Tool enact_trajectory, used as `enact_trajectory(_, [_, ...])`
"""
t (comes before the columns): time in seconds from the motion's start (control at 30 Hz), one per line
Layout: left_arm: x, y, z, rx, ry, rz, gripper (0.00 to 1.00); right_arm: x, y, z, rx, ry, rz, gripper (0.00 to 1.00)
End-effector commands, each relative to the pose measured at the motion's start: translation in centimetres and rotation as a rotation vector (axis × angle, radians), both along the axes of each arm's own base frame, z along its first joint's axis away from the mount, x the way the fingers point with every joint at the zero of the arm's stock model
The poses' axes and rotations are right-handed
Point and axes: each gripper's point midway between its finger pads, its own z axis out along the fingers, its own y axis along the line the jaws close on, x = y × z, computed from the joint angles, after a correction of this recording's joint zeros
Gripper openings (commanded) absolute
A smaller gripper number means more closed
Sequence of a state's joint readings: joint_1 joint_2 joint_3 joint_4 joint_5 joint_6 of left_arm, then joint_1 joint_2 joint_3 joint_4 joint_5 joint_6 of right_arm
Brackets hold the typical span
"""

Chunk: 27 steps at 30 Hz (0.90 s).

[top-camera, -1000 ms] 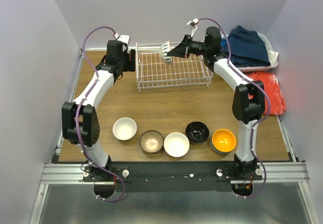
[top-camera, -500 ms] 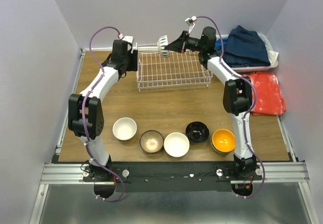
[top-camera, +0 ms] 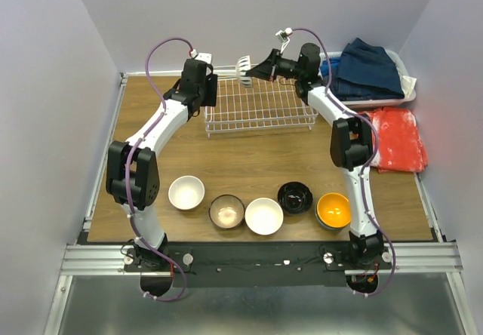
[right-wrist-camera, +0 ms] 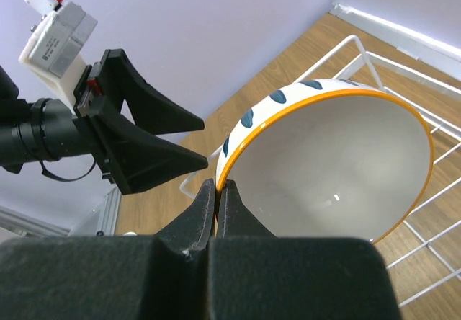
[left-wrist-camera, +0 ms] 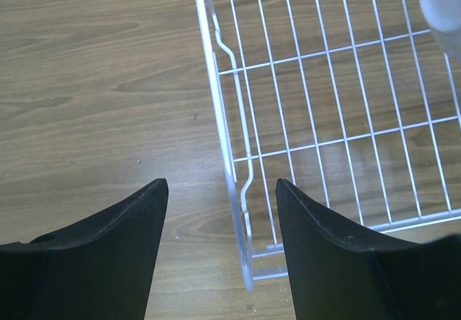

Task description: Load the bowls into the dish rack

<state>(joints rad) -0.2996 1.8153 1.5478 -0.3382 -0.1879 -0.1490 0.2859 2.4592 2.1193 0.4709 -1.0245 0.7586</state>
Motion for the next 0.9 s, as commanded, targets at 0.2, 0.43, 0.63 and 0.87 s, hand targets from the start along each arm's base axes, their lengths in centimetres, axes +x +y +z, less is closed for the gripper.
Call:
enact_trajectory(0.2, [0.0,1.4,-2.6,0.068,0.039,0.056,0.62,3.1,0.2,-1.2,0.03,-0.086,-0.06,0.01])
enact_trajectory(0.43, [-0.3,1.4,-4.7,0.095,0.075,0.051,0.47,4.3,0.4,-3.9,0.033,-0.067,-0.074,0.01])
enact_trajectory(0.63, [-0.4,1.5,-5.3,0.119,0.084,0.048,0.26,5.4,0.5,-5.5,0.042,-0.053,-0.1,0.01])
enact_trajectory(0.87, [-0.6,1.3,-5.5,0.144,0.084,0.043,0.05,6.2,0.1,-7.9,0.027,-0.013,-0.124,0.01])
